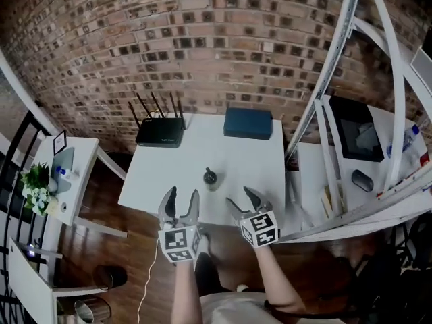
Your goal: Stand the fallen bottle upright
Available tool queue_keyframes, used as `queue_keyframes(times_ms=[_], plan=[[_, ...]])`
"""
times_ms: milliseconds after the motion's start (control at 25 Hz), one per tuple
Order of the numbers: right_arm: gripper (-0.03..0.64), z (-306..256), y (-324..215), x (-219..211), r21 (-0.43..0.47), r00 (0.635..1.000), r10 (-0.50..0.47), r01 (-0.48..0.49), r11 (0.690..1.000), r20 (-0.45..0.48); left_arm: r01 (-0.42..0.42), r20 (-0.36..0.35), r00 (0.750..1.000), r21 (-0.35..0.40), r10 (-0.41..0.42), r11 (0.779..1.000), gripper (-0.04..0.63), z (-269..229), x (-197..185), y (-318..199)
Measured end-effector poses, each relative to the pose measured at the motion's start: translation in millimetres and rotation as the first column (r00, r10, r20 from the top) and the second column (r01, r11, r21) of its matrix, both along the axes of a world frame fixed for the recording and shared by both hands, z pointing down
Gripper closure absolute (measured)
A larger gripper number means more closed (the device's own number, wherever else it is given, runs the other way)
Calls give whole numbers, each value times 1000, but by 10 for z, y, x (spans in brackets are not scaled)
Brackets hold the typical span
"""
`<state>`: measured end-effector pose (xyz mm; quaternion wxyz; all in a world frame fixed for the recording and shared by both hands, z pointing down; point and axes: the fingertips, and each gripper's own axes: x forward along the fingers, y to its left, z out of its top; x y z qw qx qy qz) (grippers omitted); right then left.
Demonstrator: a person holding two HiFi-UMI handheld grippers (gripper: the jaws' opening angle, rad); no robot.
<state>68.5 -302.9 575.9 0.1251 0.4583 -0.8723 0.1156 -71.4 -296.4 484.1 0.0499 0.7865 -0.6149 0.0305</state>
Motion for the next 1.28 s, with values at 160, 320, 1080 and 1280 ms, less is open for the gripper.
queue_keyframes(times_ms=[160, 320, 1080, 1280], plan=[[351, -436, 424, 406, 33, 993, 2, -6, 999, 120, 43, 30, 999, 60, -45, 997, 333, -332, 296, 591], [351, -895, 604, 603, 120, 995, 35, -46, 992, 88, 71, 40, 996, 89, -75, 993, 333, -596, 383, 883], [218, -2083, 1045, 378, 385, 984, 169, -176, 906, 53, 148, 37, 987, 192, -158, 970, 227, -1161, -15, 1435], [218, -1975, 1173, 281, 342, 982, 185, -183, 922, 27, 209, 5, 977, 185, -214, 960, 211, -1136, -225, 1544]])
